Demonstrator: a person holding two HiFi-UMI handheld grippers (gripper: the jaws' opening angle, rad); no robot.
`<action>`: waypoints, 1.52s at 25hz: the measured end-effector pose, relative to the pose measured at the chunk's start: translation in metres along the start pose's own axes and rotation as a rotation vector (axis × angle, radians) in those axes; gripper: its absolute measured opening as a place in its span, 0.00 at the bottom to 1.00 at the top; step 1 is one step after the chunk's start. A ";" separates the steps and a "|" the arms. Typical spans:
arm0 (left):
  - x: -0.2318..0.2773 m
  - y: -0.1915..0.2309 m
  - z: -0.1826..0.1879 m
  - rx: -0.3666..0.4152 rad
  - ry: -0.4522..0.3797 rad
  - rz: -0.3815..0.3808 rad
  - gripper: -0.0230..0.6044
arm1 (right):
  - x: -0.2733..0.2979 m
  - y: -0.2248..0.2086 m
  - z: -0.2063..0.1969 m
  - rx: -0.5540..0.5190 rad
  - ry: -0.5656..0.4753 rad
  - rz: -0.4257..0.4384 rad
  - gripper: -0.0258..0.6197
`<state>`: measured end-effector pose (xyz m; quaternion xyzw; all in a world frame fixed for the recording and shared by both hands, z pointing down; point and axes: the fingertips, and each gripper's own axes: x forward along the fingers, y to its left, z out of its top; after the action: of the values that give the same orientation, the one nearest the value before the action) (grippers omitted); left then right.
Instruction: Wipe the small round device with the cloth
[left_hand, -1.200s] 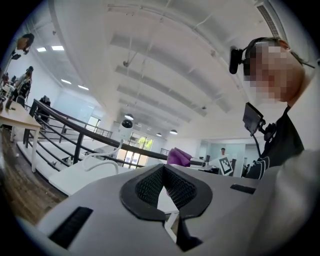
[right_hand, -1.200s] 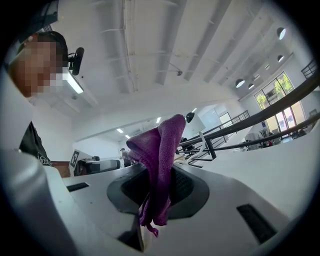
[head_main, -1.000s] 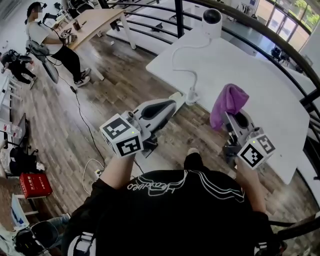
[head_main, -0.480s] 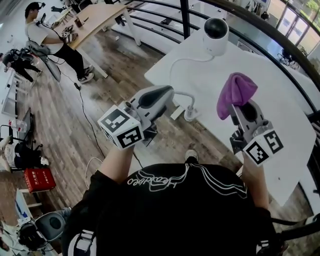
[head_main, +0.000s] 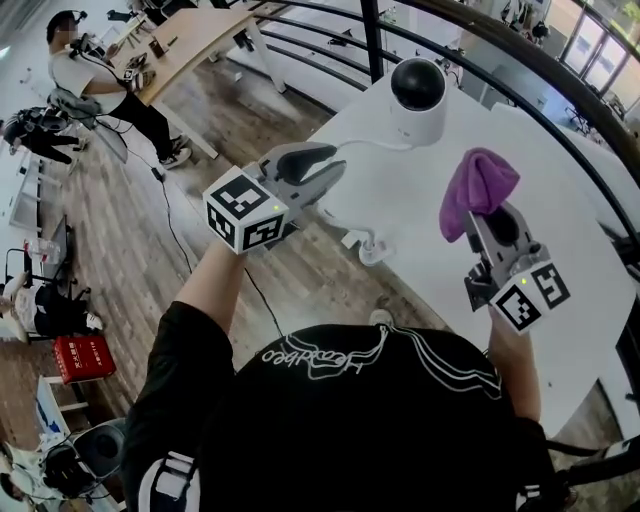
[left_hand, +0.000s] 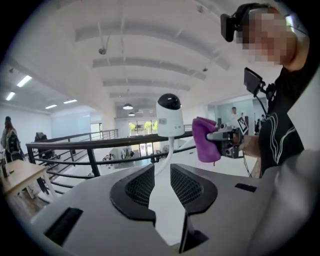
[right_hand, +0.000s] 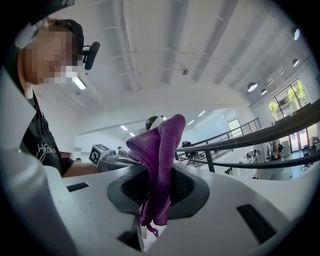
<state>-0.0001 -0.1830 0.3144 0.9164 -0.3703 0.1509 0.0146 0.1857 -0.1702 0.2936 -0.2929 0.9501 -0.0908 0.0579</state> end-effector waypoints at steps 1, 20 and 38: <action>0.007 0.003 -0.003 0.024 0.025 -0.015 0.18 | 0.000 -0.003 -0.002 0.000 0.004 0.004 0.14; 0.108 0.006 -0.041 0.514 0.297 -0.448 0.25 | 0.022 -0.033 -0.003 0.091 0.000 -0.102 0.14; 0.117 0.000 -0.059 0.742 0.331 -0.524 0.12 | 0.027 -0.040 0.004 0.080 -0.058 -0.142 0.14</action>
<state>0.0642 -0.2535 0.4043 0.8859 -0.0406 0.4079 -0.2171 0.1861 -0.2187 0.2969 -0.3596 0.9204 -0.1241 0.0902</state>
